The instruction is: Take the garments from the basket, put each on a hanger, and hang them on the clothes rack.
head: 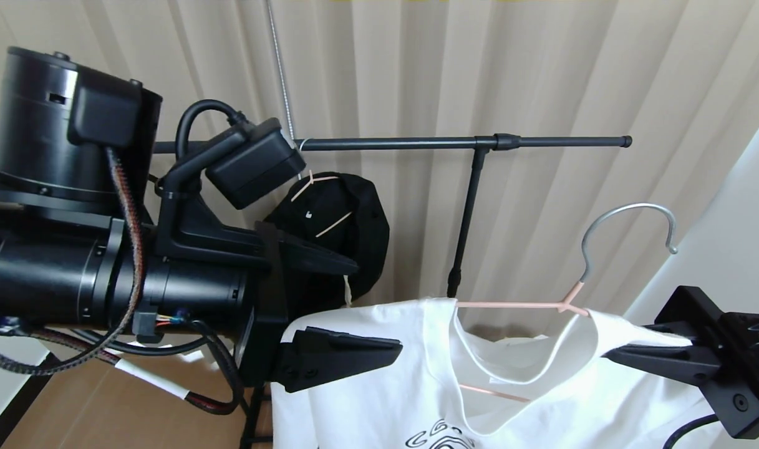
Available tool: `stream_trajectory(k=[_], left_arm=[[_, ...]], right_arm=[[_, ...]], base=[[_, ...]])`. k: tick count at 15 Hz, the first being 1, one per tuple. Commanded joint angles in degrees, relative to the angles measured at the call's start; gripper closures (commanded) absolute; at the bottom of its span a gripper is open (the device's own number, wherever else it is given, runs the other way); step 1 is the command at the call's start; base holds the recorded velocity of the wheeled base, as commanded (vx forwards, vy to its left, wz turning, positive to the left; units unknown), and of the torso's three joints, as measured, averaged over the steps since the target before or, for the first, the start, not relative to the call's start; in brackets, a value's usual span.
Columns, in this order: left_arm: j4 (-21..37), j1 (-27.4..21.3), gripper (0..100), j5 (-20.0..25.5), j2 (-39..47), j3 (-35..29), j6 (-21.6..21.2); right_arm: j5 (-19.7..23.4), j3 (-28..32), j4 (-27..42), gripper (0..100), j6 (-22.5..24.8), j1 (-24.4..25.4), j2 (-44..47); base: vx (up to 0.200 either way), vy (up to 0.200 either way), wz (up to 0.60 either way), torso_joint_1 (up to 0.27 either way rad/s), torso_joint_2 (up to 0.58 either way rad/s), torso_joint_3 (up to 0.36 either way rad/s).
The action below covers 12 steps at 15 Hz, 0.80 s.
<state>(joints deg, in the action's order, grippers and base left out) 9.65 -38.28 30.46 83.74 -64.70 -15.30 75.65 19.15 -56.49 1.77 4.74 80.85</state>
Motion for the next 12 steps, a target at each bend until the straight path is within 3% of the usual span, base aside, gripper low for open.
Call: stream_trajectory(k=[1,6,12], left_arm=[[3.79,-0.13,0,2.14,4.24,-4.56,-5.18],[13.99,-0.13,0,4.25,9.69,-12.03,-15.99],[14.43,0.31,0,8.65,11.10,-12.65,-17.92]], right_arm=[[-0.07,-0.25,-0.02,100,-0.01,0.44,0.01],[-0.07,-0.34,-0.11,100,-0.01,1.41,-0.34],[-0.33,1.41,-0.11,100,-0.10,3.52,0.80]], base=[[0.000,0.000,0.00,0.000,0.00,0.000],[0.000,0.000,0.00,0.000,0.00,0.000],[0.000,0.000,0.00,0.000,0.00,0.000]])
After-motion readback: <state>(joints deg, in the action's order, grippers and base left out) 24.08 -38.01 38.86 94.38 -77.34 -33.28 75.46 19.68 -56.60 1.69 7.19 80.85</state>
